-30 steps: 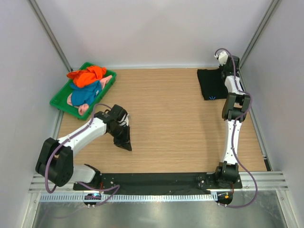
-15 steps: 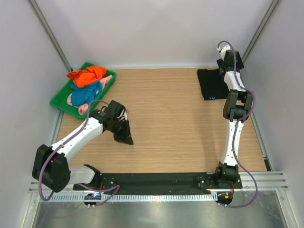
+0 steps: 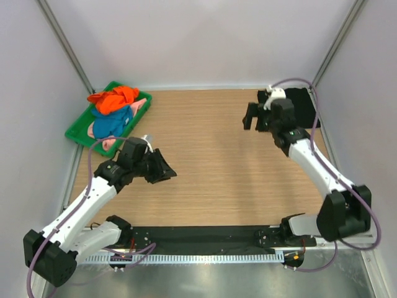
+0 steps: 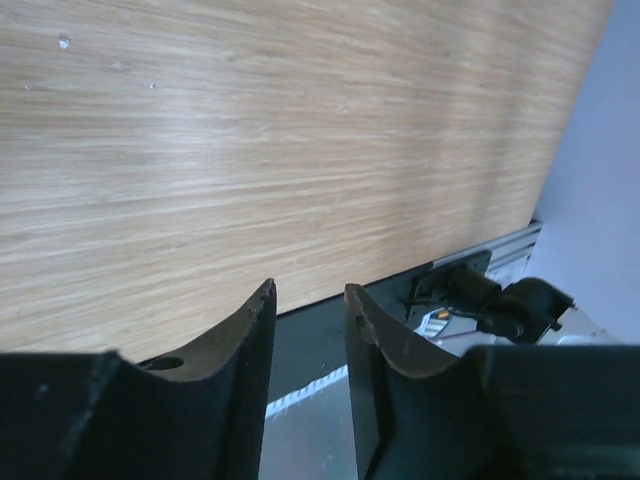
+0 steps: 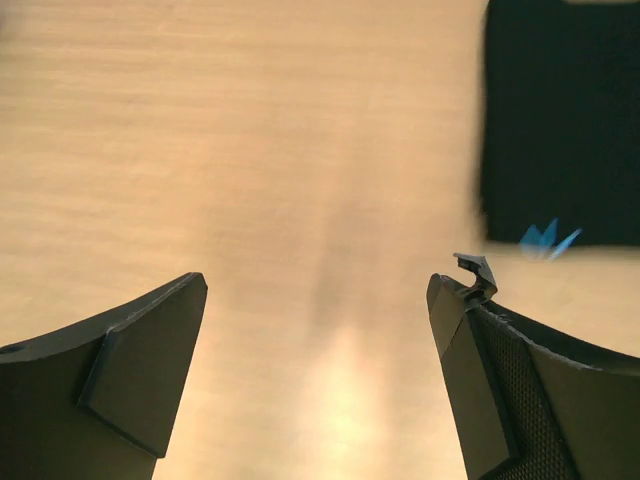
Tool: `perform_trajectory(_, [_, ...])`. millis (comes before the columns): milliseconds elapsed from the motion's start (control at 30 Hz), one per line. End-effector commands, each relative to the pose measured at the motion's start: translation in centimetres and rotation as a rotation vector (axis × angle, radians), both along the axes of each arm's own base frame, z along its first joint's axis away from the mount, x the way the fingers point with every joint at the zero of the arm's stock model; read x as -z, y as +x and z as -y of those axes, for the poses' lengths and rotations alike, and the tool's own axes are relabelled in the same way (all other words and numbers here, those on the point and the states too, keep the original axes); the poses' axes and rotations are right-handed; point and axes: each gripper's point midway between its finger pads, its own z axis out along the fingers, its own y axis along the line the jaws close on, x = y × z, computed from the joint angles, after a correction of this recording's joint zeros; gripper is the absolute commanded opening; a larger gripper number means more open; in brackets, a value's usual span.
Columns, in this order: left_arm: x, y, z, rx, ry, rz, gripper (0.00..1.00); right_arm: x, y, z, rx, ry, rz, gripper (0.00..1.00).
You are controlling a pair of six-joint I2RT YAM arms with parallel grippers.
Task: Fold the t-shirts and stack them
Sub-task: Neatly place the folded tshirt to the corner
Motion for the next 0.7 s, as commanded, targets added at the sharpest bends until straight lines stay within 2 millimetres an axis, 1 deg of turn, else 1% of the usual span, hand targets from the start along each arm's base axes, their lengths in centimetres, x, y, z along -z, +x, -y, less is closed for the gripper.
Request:
perform_trajectory(0, [-0.6, 1.3, -0.1, -0.104, -0.065, 0.070, 0.36, 0.7, -5.2, -3.3, -0.012, 0.420, -0.061, 1.00])
perform_trajectory(33, [-1.3, 1.6, 0.0, -0.112, -0.098, 0.112, 0.39, 3.3, -7.0, -3.4, 0.002, 0.461, -0.114, 1.00])
perform_trajectory(67, [-1.3, 1.7, -0.1, -0.127, -0.105, 0.125, 0.41, 3.6, -8.2, -3.6, 0.019, 0.524, -0.130, 1.00])
perform_trajectory(100, [-0.3, 1.4, -0.3, -0.138, -0.103, 0.114, 0.42, 4.1, -9.4, -3.6, 0.024, 0.564, -0.146, 1.00])
perform_trajectory(133, [0.0, 1.4, -0.3, -0.158, -0.116, 0.107, 0.45, 5.4, -11.7, -3.7, 0.019, 0.587, -0.175, 1.00])
perform_trajectory(167, [-0.7, 1.5, -0.1, -0.159, -0.153, 0.138, 0.46, 6.5, -12.6, -3.4, 0.047, 0.584, -0.213, 1.00])
perform_trajectory(200, [-0.3, 1.3, -0.1, -0.164, -0.163, 0.134, 0.47, 7.7, -13.7, -3.6, 0.063, 0.583, -0.260, 1.00])
perform_trajectory(233, [0.6, 1.0, -0.2, -0.176, -0.168, 0.115, 0.48, 9.5, -15.3, -3.0, 0.098, 0.571, -0.320, 1.00])
perform_trajectory(267, [0.3, 0.9, -0.2, -0.176, -0.192, 0.138, 0.49, 10.2, -16.1, -2.7, 0.116, 0.563, -0.343, 1.00])
perform_trajectory(300, [0.5, 0.7, -0.2, -0.177, -0.204, 0.139, 0.49, 10.4, -16.8, -2.5, 0.113, 0.557, -0.347, 1.00])
perform_trajectory(333, [1.7, 0.2, -0.3, -0.178, -0.206, 0.121, 0.50, 11.4, -18.0, -2.8, 0.083, 0.564, -0.368, 1.00])
perform_trajectory(367, [1.0, 0.1, -0.2, -0.183, -0.251, 0.148, 0.50, 10.5, -18.7, -2.8, 0.059, 0.585, -0.325, 1.00])
perform_trajectory(400, [0.9, -0.2, -0.1, -0.179, -0.278, 0.153, 0.50, 10.5, -19.2, -3.0, 0.061, 0.621, -0.334, 1.00])
perform_trajectory(433, [2.3, -0.8, -0.3, -0.184, -0.281, 0.135, 0.50, 11.6, -20.3, -3.3, 0.055, 0.646, -0.365, 1.00])
perform_trajectory(467, [2.3, -1.0, -0.3, -0.195, -0.304, 0.140, 0.50, 10.9, -20.9, -3.4, 0.037, 0.680, -0.334, 1.00])
perform_trajectory(500, [1.3, -1.4, -0.6, -0.196, -0.342, 0.192, 0.51, 10.9, -21.4, -3.6, 0.034, 0.708, -0.334, 1.00])
perform_trajectory(533, [1.4, -1.5, -0.8, -0.209, -0.353, 0.208, 0.51, 11.9, -22.2, -3.6, 0.050, 0.740, -0.353, 1.00])
perform_trajectory(567, [2.3, -2.0, -1.1, -0.233, -0.377, 0.193, 0.51, 11.2, -22.7, -3.6, 0.032, 0.770, -0.313, 1.00])
perform_trajectory(600, [1.3, -2.1, -1.4, -0.248, -0.427, 0.244, 0.52, 12.5, -23.5, -3.5, 0.056, 0.795, -0.343, 1.00])
perform_trajectory(633, [1.1, -2.4, -1.6, -0.261, -0.462, 0.256, 0.53, 13.1, -24.0, -3.5, 0.053, 0.797, -0.342, 1.00])
perform_trajectory(667, [2.4, -2.7, -1.7, -0.275, -0.477, 0.239, 0.53, 13.5, -24.3, -3.4, 0.076, 0.833, -0.352, 1.00])
